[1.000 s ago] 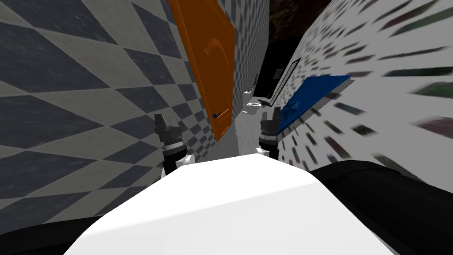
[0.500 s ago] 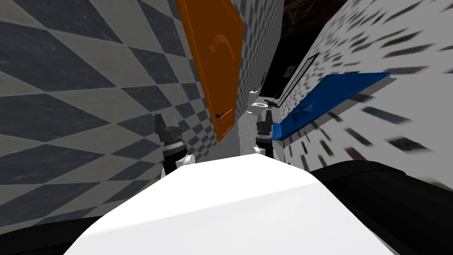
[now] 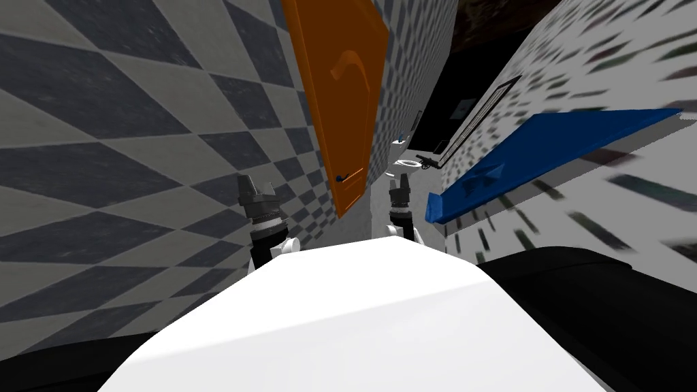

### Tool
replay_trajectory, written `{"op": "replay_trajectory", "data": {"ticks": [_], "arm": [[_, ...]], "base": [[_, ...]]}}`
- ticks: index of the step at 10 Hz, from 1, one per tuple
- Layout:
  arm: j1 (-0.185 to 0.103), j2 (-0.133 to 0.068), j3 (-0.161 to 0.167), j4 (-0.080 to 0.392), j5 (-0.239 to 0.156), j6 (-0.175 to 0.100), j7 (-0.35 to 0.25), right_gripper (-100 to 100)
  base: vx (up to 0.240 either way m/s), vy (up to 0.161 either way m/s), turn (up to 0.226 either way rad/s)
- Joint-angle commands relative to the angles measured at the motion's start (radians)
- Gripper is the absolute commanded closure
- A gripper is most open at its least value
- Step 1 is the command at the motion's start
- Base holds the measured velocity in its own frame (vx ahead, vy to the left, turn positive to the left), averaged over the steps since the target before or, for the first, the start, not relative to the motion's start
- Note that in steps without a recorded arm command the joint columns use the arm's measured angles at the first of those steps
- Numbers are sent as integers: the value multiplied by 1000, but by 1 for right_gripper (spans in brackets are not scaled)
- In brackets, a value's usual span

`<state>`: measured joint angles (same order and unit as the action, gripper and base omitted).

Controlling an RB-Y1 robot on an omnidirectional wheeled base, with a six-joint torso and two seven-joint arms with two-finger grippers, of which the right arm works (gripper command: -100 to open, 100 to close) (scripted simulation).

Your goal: Pull the door open

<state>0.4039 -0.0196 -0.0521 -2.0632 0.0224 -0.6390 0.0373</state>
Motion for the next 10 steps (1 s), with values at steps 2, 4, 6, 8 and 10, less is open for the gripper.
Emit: {"op": "replay_trajectory", "data": {"ticks": [2, 4, 6, 8, 10], "arm": [[-36, -12, 1, 78, -1, -6, -7, -100], [-74, -27, 4, 149, -4, -10, -16, -100], [-95, -35, 6, 205, -5, -12, -22, -100], [-136, -51, 9, 279, -8, -16, -32, -100], [-158, -59, 11, 341, -9, -19, -38, -100]], "base": [[40, -38, 103], [64, -63, 200], [49, -76, 163], [50, -69, 164], [57, -78, 134]]}}
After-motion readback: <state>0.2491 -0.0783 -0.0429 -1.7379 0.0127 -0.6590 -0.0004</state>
